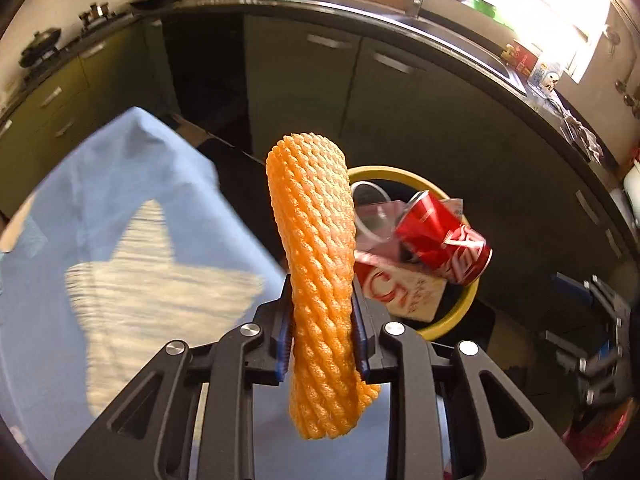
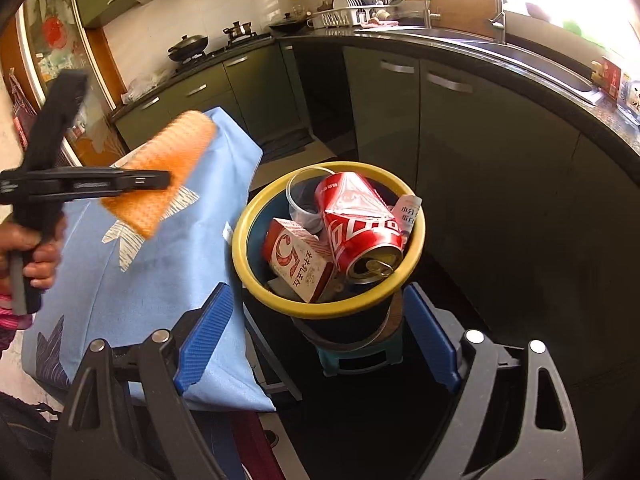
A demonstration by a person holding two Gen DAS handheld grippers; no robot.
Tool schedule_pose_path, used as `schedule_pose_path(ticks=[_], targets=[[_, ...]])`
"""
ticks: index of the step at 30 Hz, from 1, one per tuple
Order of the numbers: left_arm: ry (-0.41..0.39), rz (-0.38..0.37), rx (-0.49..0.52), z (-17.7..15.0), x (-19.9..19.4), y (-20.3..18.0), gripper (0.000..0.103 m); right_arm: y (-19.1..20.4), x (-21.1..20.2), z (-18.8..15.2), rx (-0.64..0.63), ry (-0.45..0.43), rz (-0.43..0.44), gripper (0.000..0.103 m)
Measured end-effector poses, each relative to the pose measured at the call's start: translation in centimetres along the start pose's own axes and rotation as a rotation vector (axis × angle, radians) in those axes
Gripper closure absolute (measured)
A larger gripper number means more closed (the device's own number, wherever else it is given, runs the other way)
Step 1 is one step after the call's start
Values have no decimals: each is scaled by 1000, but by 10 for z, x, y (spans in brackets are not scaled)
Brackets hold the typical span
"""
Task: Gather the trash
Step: 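Carry the foam sleeve with the left tool over the bin and drop it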
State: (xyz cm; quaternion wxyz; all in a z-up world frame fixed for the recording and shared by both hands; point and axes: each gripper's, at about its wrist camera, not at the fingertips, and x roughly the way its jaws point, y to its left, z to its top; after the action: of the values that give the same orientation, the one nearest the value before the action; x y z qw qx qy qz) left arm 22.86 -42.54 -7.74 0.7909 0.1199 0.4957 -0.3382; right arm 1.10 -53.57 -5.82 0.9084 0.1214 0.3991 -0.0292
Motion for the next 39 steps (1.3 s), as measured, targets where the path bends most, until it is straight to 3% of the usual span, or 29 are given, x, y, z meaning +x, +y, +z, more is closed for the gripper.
schedule_pose_path(ticks=[6, 15, 19, 23, 32, 39], targets=[[136, -71, -103, 23, 57, -14, 78, -3, 6, -4, -7, 14, 39, 21], [114, -83, -81, 28, 64, -43, 65, -17, 9, -11, 9, 22, 62, 21], [121, -51, -65, 27, 78, -53, 50, -18, 6, -14, 8, 15, 73, 21], [89, -37, -55, 32, 82, -53, 32, -21, 3, -16, 13, 4, 77, 21], [31, -58, -47, 35, 65, -43, 28, -20, 2, -17, 6, 4, 76, 21], [-136, -10, -26, -10, -3, -21, 17, 0, 2, -15, -53, 27, 82, 20]])
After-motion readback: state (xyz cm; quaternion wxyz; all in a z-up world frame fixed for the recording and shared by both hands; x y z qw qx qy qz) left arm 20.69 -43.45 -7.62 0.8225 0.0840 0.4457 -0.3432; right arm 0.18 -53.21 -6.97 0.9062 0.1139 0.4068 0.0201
